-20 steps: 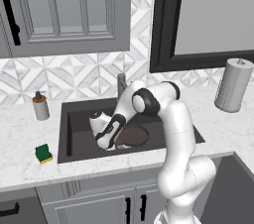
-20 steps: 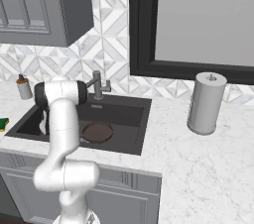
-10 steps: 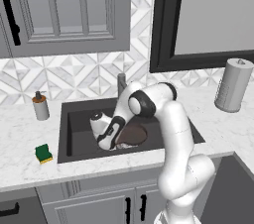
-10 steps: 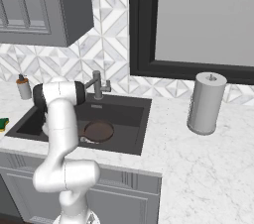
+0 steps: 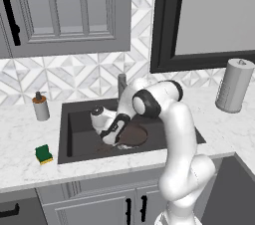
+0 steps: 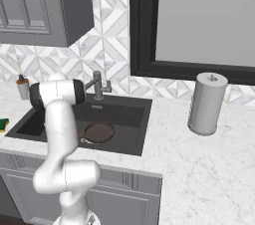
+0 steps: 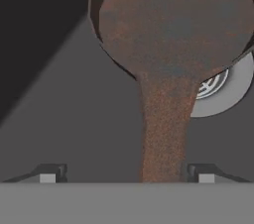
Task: Pick the pan and sponge and place them into the sink. Then turn on the water.
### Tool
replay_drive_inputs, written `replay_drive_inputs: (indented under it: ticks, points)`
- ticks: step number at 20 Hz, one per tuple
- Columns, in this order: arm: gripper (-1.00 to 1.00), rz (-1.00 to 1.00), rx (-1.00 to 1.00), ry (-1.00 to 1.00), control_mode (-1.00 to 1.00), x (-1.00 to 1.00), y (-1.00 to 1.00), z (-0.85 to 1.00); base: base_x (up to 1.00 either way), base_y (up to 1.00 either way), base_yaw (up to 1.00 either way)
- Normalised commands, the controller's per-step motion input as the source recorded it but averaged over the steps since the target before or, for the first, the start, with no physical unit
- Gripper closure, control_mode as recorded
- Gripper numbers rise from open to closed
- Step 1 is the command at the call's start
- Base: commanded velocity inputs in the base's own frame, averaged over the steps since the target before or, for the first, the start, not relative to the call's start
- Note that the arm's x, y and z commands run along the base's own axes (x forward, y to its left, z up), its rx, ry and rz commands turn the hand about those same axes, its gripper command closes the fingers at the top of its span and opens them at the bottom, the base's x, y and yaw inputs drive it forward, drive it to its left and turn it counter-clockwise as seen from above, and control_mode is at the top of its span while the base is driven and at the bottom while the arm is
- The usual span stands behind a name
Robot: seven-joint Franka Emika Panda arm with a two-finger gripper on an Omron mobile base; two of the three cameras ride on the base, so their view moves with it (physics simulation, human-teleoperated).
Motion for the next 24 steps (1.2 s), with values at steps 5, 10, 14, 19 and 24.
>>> replay_drive_inputs:
  ticks: [5,10,14,19,24]
  points:
    - [-1.00,-0.01,0.00,-0.30,-1.00,-0.34,0.46,1.00,0.00,0.00,0.00]
    - [-1.00,0.00,0.00,-0.21,-1.00,-0.58,0.44,1.00,0.00,0.00,0.00]
    - [-1.00,0.10,0.00,-0.02,-1.00,-0.86,0.22,0.96,0.00,0.00,0.00]
    - [-1.00,0.26,0.00,0.01,-1.00,-0.88,0.22,0.82,0.00,0.00,0.00]
    - [-1.00,0.30,0.00,0.01,-1.00,-0.70,0.15,0.76,0.00,0.00,0.00]
